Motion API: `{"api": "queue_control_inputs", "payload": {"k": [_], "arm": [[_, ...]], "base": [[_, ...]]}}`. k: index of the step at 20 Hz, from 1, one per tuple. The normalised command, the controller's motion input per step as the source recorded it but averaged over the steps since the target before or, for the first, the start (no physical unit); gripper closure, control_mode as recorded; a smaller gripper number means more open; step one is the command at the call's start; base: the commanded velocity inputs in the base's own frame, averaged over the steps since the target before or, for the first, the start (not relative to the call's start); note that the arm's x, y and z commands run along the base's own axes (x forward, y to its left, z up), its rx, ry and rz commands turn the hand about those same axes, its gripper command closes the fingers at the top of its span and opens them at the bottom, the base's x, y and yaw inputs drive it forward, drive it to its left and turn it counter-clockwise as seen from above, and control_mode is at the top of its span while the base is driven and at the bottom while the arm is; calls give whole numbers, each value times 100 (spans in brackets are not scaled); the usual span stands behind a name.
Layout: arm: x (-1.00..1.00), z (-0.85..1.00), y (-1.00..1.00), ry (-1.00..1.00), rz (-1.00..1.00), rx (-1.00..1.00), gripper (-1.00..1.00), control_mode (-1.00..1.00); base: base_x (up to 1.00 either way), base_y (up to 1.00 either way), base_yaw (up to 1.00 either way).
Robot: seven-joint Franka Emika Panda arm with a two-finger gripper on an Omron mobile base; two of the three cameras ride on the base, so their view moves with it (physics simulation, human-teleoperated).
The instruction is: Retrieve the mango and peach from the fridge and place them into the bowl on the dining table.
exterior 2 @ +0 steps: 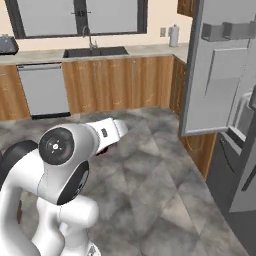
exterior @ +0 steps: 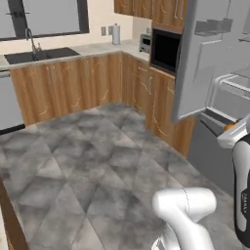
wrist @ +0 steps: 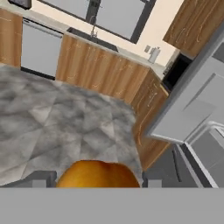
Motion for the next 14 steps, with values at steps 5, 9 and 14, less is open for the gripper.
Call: {"api": "queue_control_inputs", "payload": {"k": [5, 9, 14], "arm": [[0, 0, 0, 0, 0, 0, 100, 100], [0, 0, 0, 0, 0, 0, 100, 100], [0, 0, 0, 0, 0, 0, 100, 100]], "base": [[-79, 0, 51], [-77, 0, 52], [-18, 39, 50]]}}
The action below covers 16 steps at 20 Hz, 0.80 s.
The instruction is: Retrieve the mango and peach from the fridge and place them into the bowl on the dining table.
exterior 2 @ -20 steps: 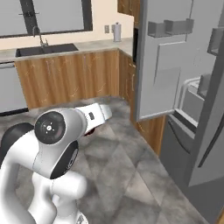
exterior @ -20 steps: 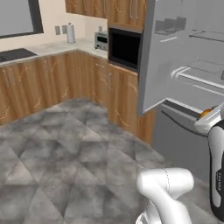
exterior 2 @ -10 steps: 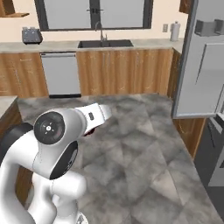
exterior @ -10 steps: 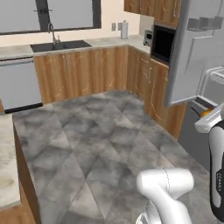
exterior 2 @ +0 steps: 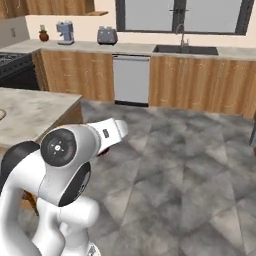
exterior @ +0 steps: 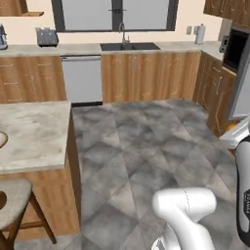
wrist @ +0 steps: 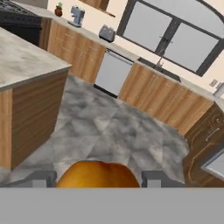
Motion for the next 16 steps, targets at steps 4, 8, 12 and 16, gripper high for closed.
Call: {"api": "queue_control_inputs", "payload": {"k": [4, 8, 12, 16], "arm": [[0, 0, 0, 0, 0, 0, 100, 100], [0, 0, 0, 0, 0, 0, 100, 100], [0, 0, 0, 0, 0, 0, 100, 100], [0, 0, 0, 0, 0, 0, 100, 100]], "base": [[3, 74, 46], [17, 86, 41], [29, 74, 39], [50, 50, 36]]}}
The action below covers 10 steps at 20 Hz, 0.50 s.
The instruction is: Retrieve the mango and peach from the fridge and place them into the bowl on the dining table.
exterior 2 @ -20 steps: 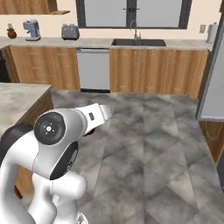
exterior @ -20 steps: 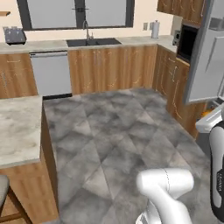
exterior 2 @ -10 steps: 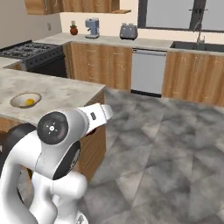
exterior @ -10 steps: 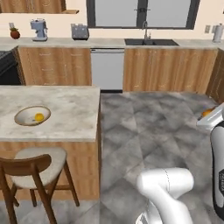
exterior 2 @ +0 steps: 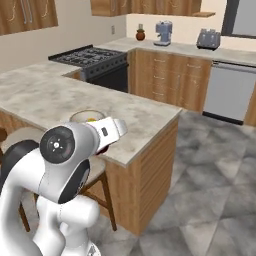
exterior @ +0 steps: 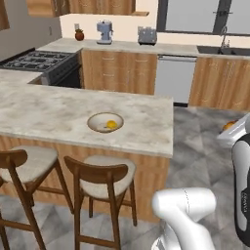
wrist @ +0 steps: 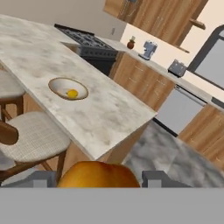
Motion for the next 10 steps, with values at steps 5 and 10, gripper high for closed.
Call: {"api": "queue_control_inputs", "payload": {"k": [5, 10], "arm": [[0, 0, 0, 0, 0, 0, 100, 100], [0, 0, 0, 0, 0, 0, 100, 100]], "base": [[67, 8, 25], [71, -17, 18]]}}
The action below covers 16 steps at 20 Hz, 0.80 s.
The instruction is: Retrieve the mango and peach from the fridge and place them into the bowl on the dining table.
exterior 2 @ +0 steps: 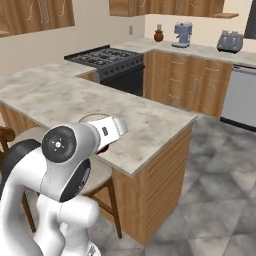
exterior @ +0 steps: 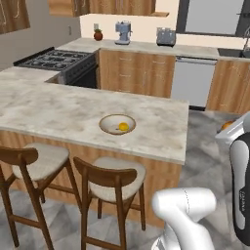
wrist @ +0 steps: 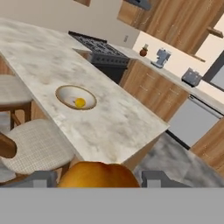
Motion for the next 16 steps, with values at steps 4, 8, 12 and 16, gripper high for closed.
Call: {"api": "queue_control_inputs", "payload": {"k": [4, 8, 12, 16], "arm": [[0, 0, 0, 0, 0, 0, 100, 100], [0, 0, 0, 0, 0, 0, 100, 100], [0, 0, 0, 0, 0, 0, 100, 100], [0, 0, 0, 0, 0, 0, 100, 100]], "base": [[97, -21, 11], [100, -31, 27], [100, -33, 49], [98, -29, 57]]}}
